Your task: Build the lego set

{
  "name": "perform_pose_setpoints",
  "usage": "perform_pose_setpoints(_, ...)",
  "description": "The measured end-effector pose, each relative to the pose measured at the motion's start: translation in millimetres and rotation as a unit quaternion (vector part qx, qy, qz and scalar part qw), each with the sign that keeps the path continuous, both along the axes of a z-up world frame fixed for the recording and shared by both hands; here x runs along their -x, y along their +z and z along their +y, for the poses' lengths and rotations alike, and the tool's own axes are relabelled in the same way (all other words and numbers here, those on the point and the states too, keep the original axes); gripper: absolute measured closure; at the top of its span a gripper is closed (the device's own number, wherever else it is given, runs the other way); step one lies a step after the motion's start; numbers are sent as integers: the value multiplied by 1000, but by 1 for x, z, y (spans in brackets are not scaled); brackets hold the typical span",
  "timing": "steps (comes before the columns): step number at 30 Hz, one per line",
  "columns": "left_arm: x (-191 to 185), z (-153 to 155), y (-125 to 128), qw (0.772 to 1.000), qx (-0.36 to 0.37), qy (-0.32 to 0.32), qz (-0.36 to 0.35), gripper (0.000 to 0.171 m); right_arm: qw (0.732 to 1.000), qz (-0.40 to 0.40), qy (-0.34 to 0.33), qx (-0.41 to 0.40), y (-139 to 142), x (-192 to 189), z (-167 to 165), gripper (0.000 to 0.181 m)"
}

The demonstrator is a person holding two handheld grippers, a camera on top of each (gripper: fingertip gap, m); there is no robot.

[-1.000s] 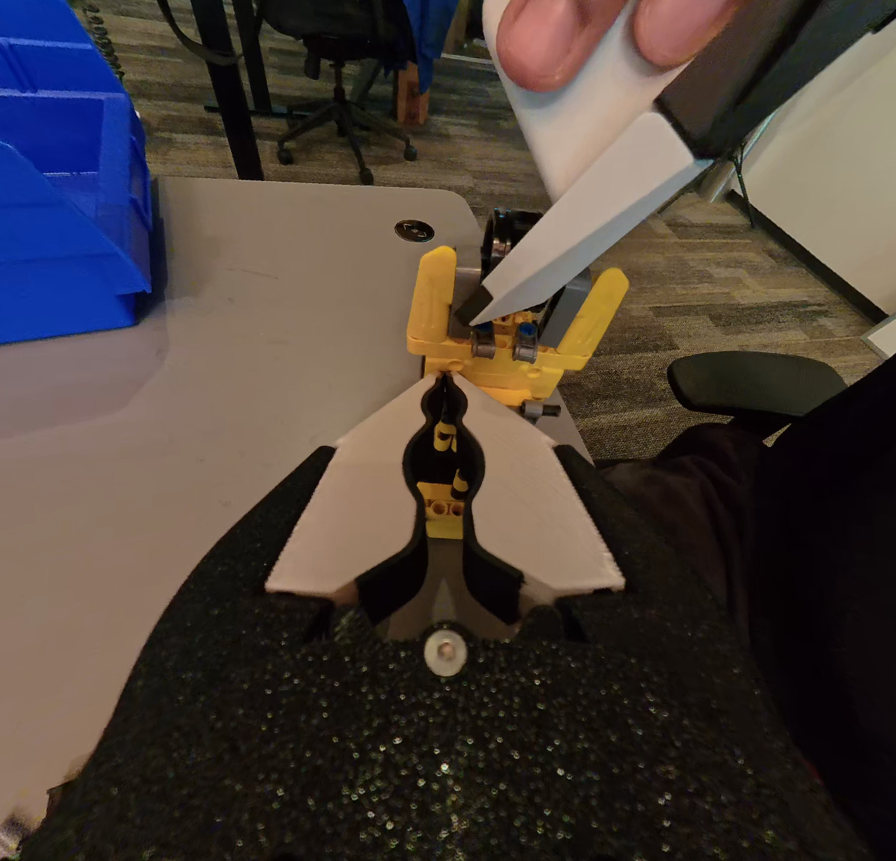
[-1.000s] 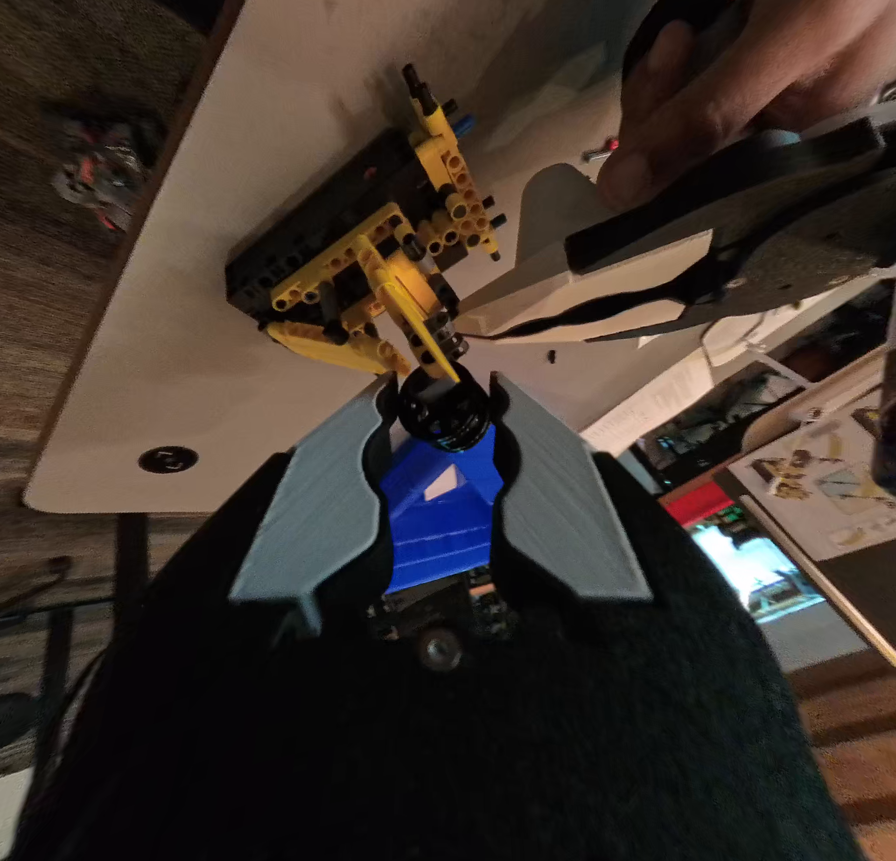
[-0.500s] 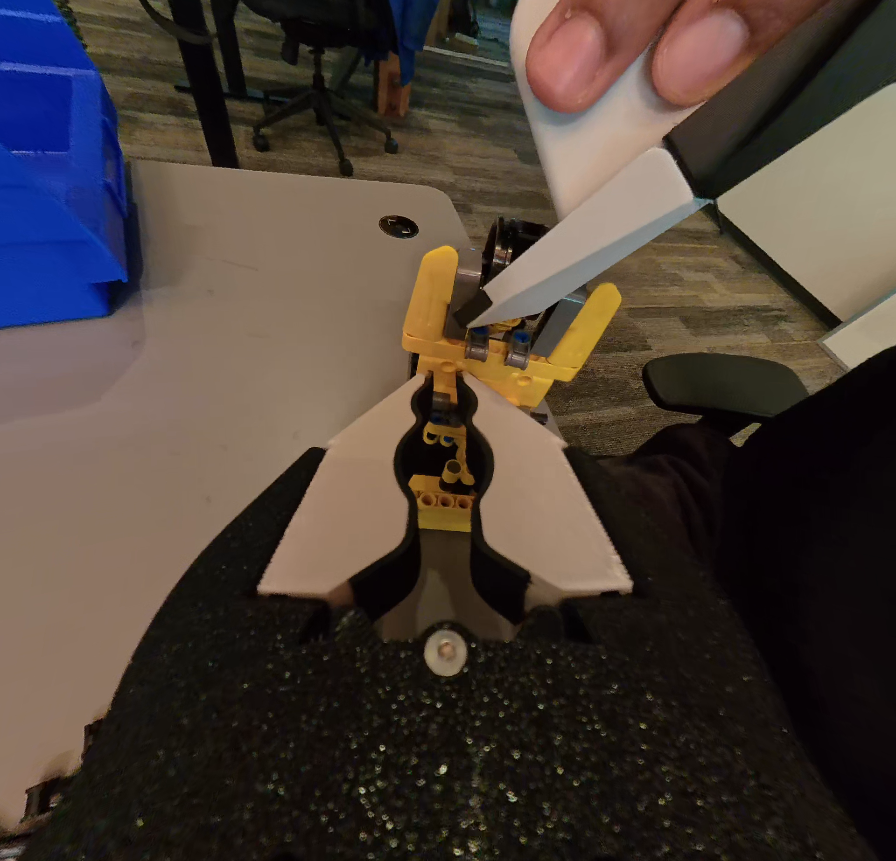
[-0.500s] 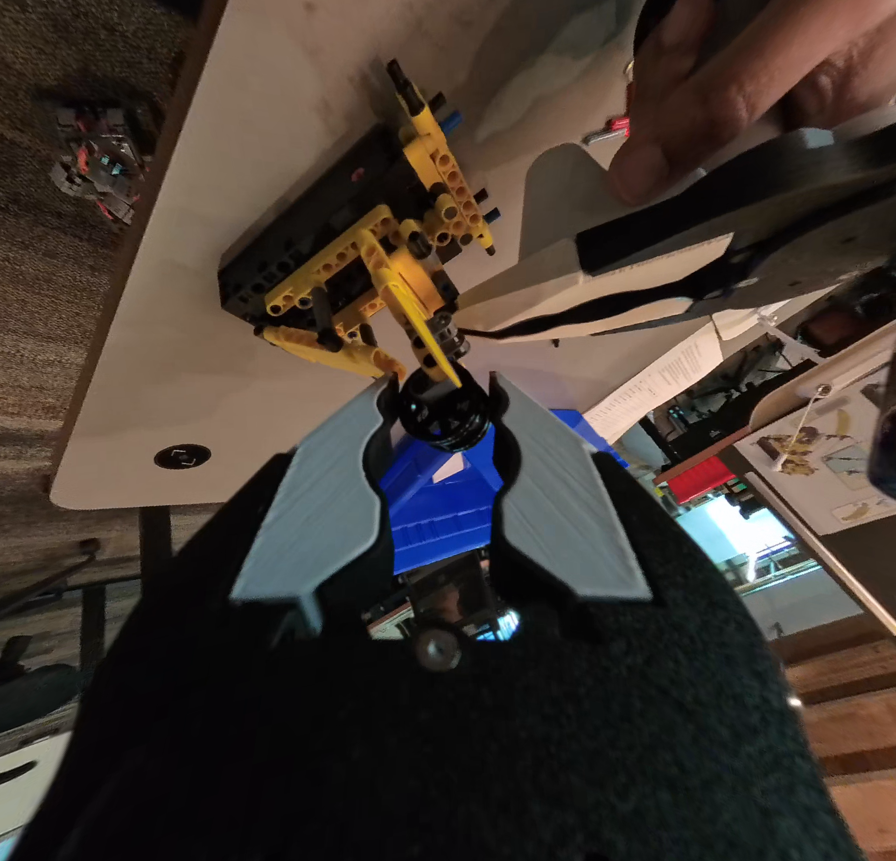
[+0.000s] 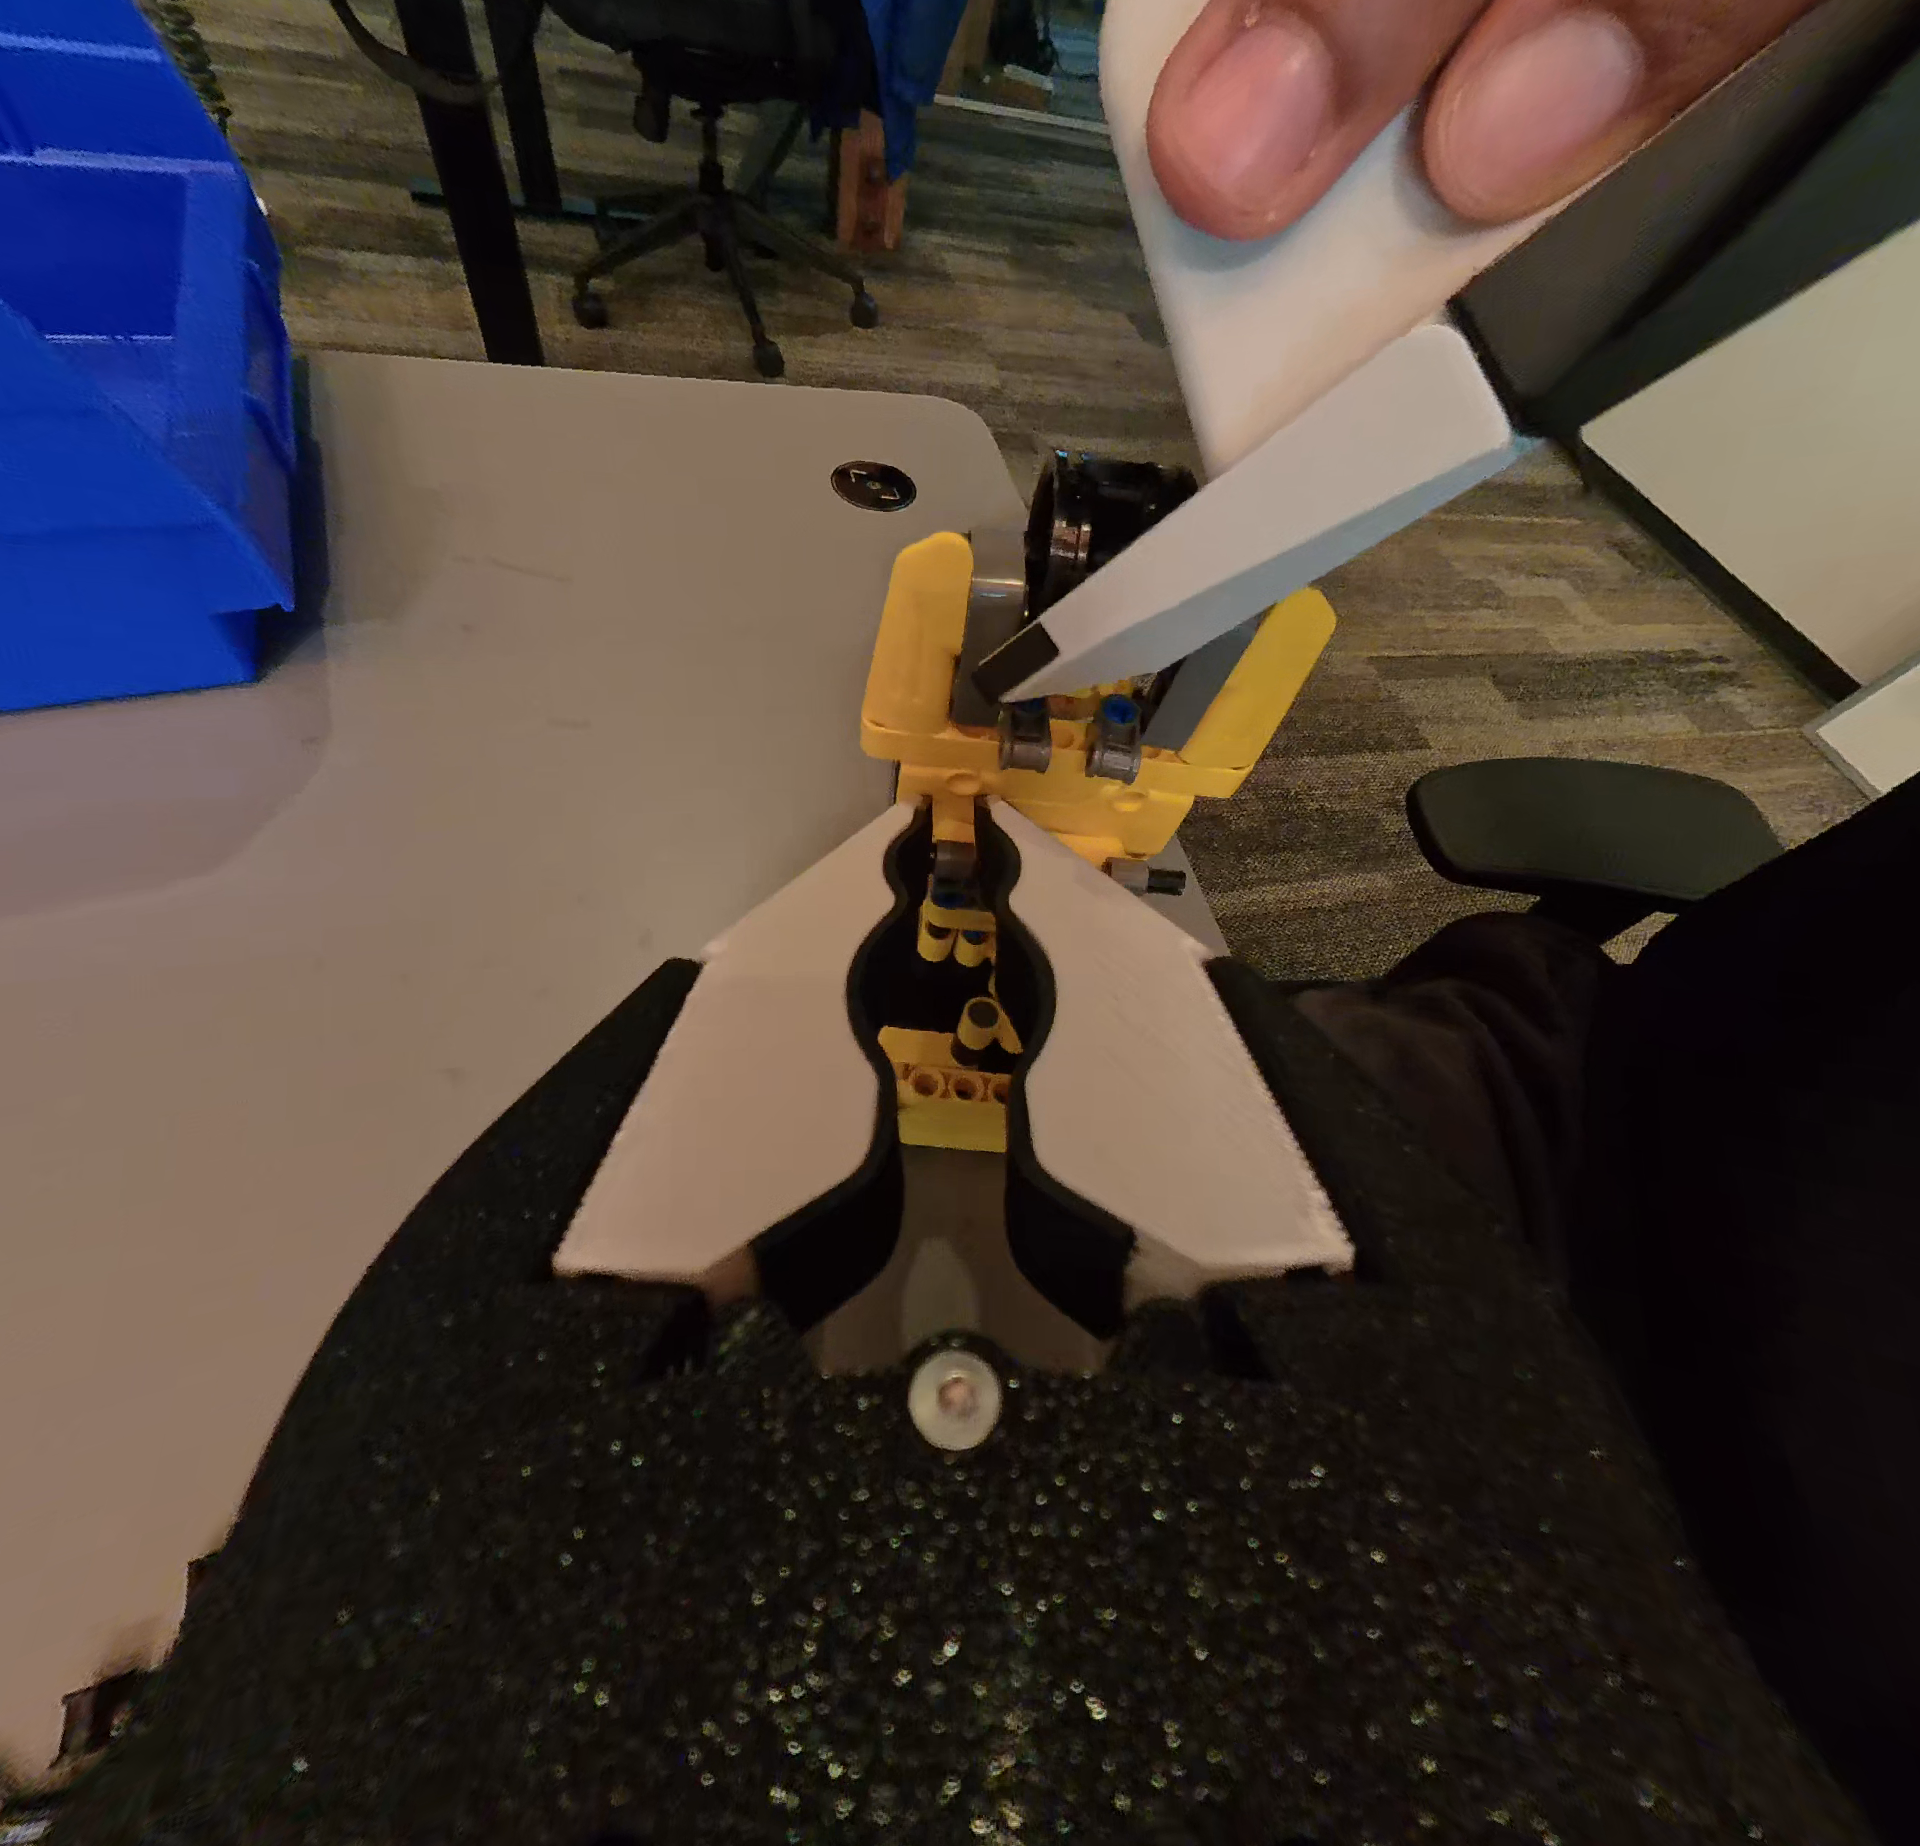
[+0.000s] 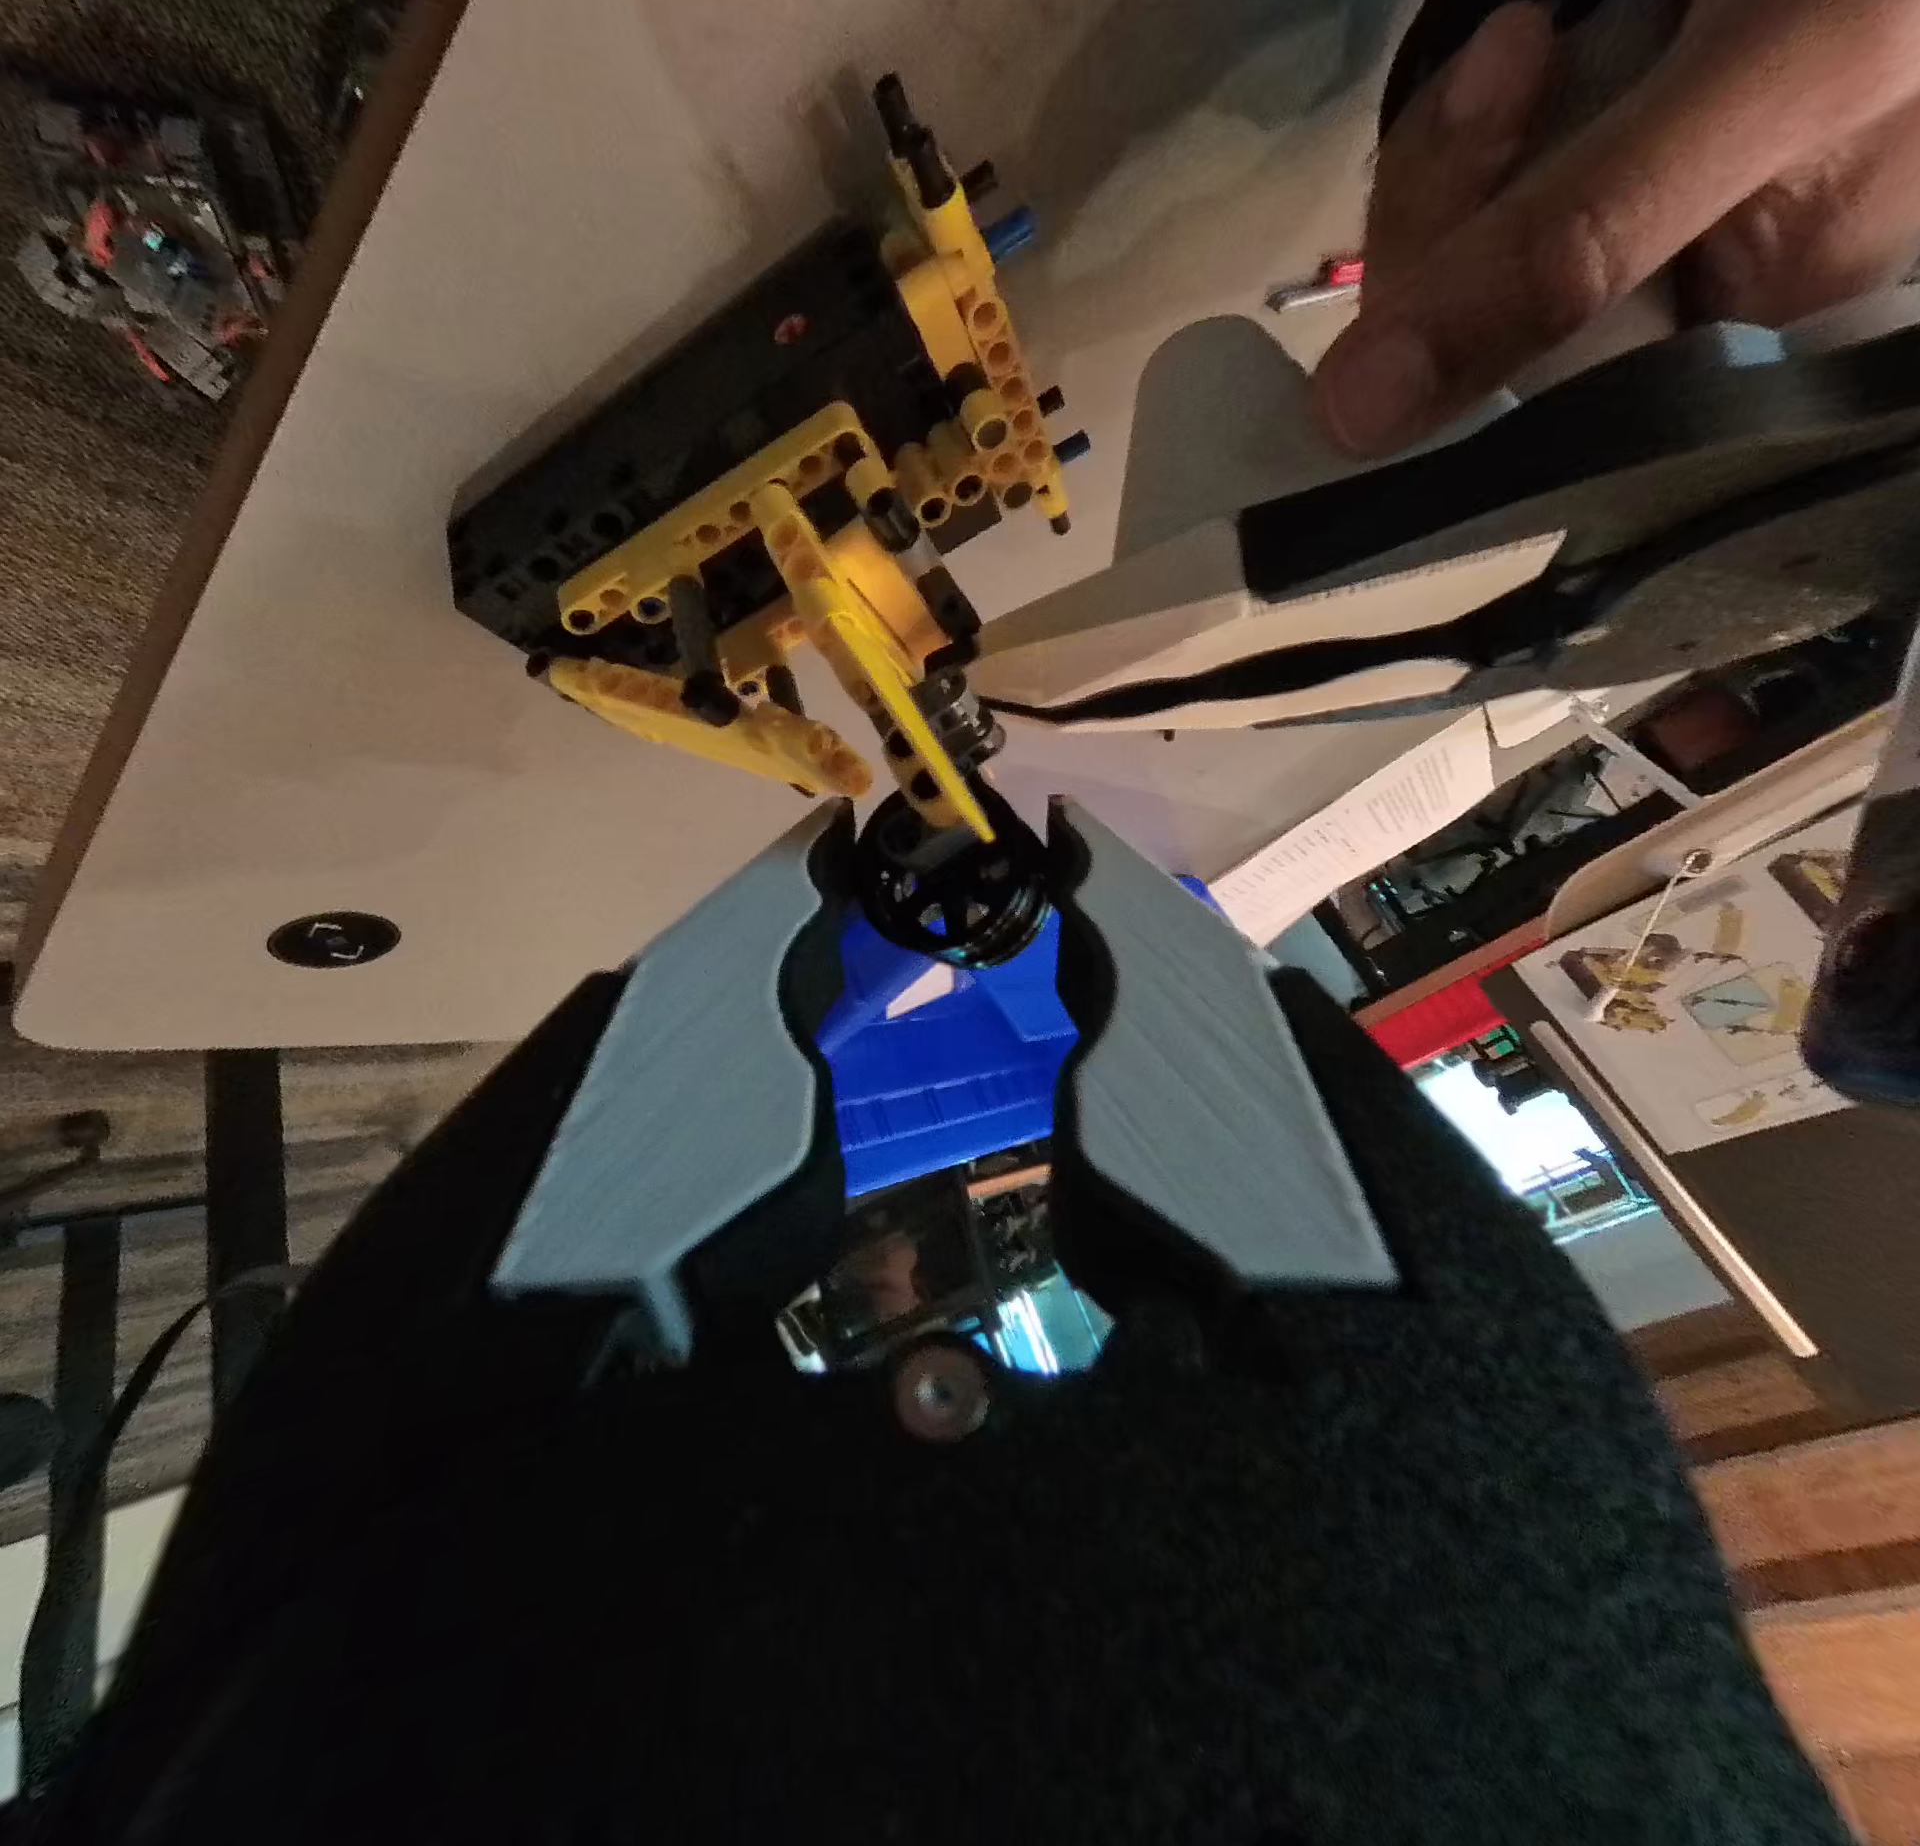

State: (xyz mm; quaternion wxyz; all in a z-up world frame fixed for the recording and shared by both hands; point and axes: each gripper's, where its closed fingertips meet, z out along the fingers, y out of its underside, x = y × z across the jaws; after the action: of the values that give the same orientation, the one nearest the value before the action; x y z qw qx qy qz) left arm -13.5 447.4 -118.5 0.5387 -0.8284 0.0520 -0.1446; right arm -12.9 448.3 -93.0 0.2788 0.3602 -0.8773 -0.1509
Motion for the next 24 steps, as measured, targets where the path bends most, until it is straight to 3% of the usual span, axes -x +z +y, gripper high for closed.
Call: perform_pose_setpoints(24,1,0,-2,1000,2,10,27,171,1000,1,-2,16,-2,-2,-3,148)
